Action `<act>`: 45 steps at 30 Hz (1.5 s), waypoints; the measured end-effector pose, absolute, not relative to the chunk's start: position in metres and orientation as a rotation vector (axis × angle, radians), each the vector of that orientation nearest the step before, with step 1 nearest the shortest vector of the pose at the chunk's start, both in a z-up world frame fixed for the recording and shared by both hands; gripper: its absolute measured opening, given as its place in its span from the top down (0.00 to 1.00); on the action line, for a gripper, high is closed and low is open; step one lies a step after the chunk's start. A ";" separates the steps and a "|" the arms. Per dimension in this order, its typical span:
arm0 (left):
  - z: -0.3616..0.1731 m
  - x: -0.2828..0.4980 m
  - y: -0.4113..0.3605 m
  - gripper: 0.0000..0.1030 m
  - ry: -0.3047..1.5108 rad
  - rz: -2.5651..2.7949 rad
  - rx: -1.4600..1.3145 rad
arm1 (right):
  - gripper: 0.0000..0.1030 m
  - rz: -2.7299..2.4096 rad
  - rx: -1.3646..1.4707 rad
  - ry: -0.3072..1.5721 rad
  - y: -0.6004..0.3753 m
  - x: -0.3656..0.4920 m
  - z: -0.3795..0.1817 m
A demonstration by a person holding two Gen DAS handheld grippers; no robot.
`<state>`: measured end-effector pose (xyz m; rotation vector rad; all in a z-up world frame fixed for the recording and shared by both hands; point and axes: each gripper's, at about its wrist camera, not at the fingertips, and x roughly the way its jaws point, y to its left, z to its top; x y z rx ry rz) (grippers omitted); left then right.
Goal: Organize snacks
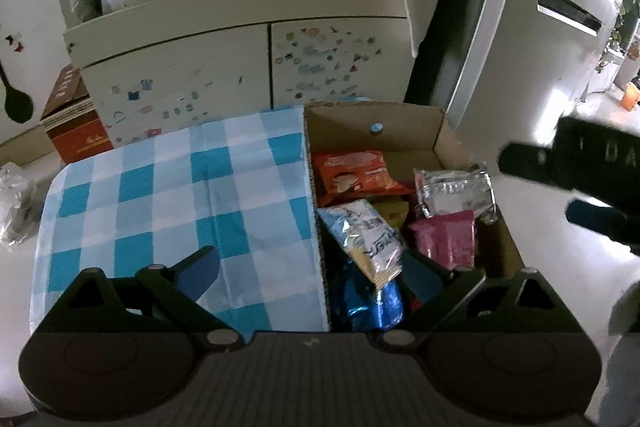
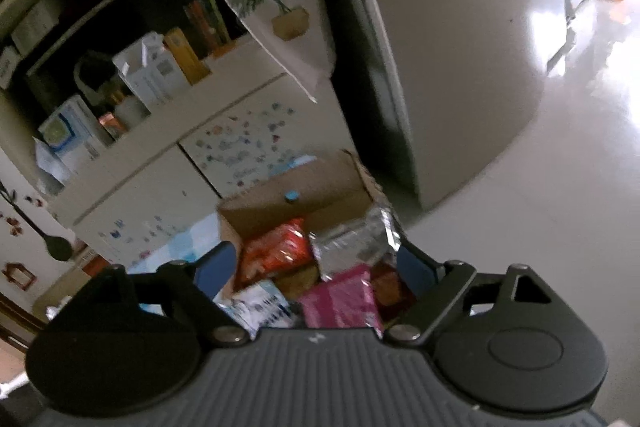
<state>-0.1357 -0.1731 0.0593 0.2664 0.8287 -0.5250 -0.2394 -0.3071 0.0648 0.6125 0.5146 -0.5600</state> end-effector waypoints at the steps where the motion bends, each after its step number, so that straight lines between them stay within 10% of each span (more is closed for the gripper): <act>1: 0.059 -0.136 -0.171 0.02 0.830 -0.518 0.268 | 0.14 -0.572 0.604 0.526 -0.306 -0.240 0.063; 45: 0.066 -0.143 -0.166 0.00 0.752 -0.446 0.466 | 0.10 -0.674 0.396 0.698 -0.255 -0.249 0.035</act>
